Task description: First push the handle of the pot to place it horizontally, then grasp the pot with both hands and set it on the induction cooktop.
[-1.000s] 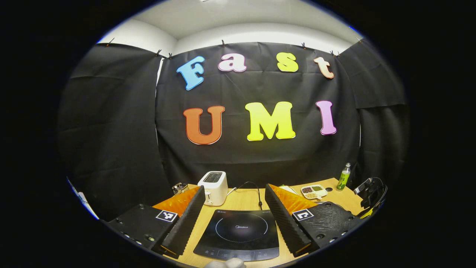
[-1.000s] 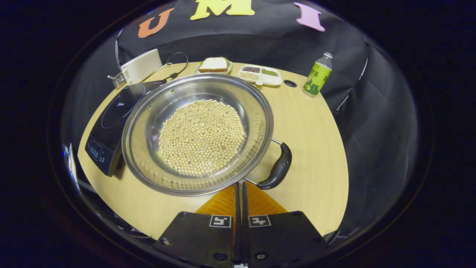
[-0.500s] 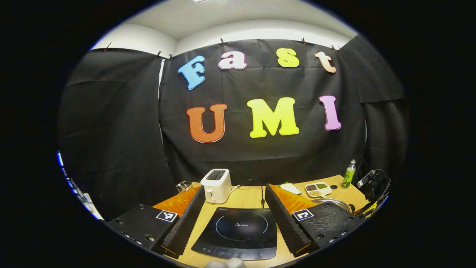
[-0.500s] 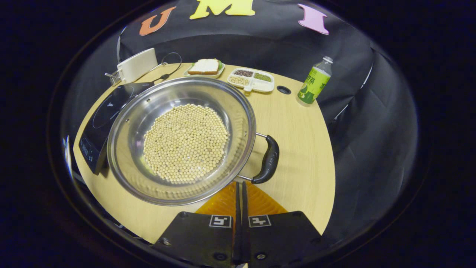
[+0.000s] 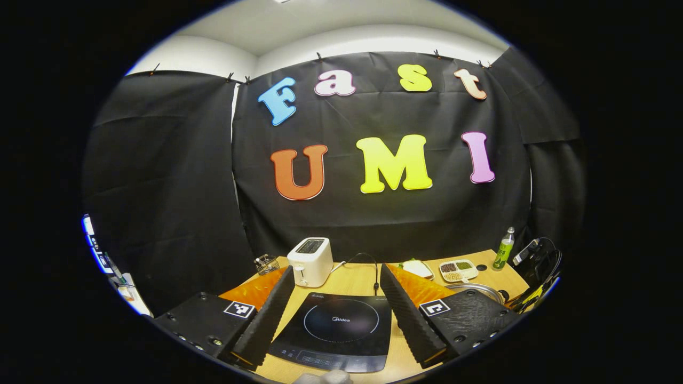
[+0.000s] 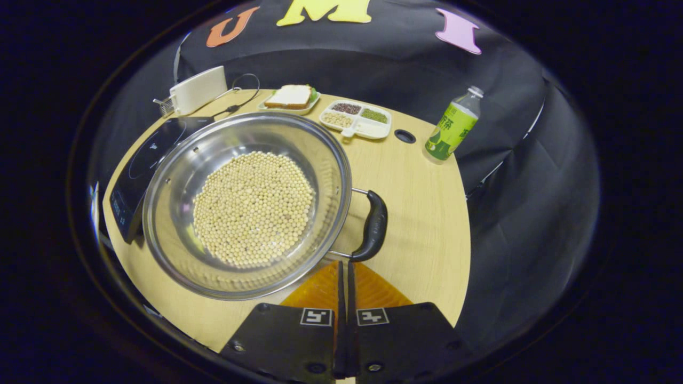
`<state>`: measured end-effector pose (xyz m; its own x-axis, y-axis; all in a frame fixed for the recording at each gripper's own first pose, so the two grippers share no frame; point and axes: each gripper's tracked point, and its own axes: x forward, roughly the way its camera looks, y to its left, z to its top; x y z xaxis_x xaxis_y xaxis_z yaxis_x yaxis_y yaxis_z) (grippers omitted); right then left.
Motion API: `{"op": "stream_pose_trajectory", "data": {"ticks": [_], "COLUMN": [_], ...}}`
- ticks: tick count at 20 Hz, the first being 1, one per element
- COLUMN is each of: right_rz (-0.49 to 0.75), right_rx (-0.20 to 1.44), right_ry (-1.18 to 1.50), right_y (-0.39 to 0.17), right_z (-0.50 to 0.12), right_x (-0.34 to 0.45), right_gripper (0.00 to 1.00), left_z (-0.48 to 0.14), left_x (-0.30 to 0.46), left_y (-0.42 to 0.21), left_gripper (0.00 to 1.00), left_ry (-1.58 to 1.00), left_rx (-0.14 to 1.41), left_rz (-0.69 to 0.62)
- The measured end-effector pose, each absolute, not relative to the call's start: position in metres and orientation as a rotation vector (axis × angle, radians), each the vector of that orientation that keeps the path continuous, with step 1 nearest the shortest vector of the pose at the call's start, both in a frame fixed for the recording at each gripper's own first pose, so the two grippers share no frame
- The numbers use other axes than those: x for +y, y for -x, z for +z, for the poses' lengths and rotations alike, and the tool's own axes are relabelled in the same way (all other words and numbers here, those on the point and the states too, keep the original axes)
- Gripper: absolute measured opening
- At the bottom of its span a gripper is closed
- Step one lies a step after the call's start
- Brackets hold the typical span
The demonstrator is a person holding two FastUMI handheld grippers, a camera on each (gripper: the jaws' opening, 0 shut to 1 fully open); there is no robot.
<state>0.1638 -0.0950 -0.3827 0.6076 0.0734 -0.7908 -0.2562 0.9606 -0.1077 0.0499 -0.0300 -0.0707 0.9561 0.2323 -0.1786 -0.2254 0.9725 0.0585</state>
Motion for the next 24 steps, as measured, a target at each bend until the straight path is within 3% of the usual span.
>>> {"op": "stream_pose_trajectory", "data": {"ticks": [6,9,10,11,12,13,18,24], "right_rz": [0.138,0.145,0.146,0.143,0.145,0.157,0.149,0.162], "right_rx": [0.778,0.72,0.706,0.695,0.691,0.679,0.676,0.704], "right_ry": [0.245,0.246,0.239,0.226,0.202,0.159,0.046,-0.002], "right_y": [-0.157,-0.153,-0.152,-0.151,-0.151,-0.15,-0.157,-0.173], "right_z": [-0.347,-0.327,-0.323,-0.319,-0.317,-0.313,-0.316,-0.332], "right_x": [-0.12,-0.124,-0.123,-0.124,-0.123,-0.118,-0.113,-0.102], "right_gripper": [0.02,0.2,0.47,0.59,0.79,0.9,0.96,0.96], "left_z": [-0.092,-0.113,-0.12,-0.127,-0.136,-0.145,-0.205,-0.271], "left_x": [-0.057,-0.07,-0.074,-0.079,-0.083,-0.09,-0.116,-0.143], "left_y": [-0.072,-0.085,-0.089,-0.093,-0.098,-0.103,-0.116,-0.129], "left_gripper": [0.96,0.96,0.96,0.96,0.96,0.96,0.97,0.97], "left_ry": [-0.017,-0.01,-0.005,-0.004,-0.005,-0.005,0.015,0.07], "left_rx": [0.187,0.218,0.225,0.235,0.255,0.268,0.391,0.521], "left_rz": [0.138,0.092,0.078,0.065,0.052,0.033,-0.023,-0.051]}}
